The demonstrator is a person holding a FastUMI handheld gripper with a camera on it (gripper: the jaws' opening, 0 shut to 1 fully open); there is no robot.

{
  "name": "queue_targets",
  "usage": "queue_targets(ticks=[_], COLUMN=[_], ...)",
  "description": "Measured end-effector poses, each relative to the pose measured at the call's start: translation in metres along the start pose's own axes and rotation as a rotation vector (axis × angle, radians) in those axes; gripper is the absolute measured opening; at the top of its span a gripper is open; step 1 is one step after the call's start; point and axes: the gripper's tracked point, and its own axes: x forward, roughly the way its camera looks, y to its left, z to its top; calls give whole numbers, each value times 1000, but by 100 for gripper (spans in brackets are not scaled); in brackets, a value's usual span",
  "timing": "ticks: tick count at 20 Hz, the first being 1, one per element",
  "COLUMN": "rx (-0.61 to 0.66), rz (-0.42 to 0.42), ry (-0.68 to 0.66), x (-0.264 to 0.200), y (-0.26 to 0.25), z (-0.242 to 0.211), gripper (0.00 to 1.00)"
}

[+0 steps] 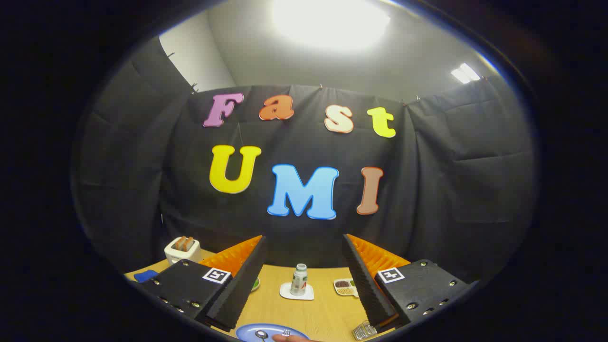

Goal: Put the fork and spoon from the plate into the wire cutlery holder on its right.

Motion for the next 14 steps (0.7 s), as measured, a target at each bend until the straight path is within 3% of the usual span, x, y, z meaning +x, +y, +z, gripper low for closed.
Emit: queue_targets(ticks=[2, 8, 14], rx=[2, 17, 38], rz=[-6, -1, -57], ry=[54, 68, 106], x=[0, -7, -6], y=[-2, -10, -36], z=[-20, -19, -33], gripper=[97, 96, 95])
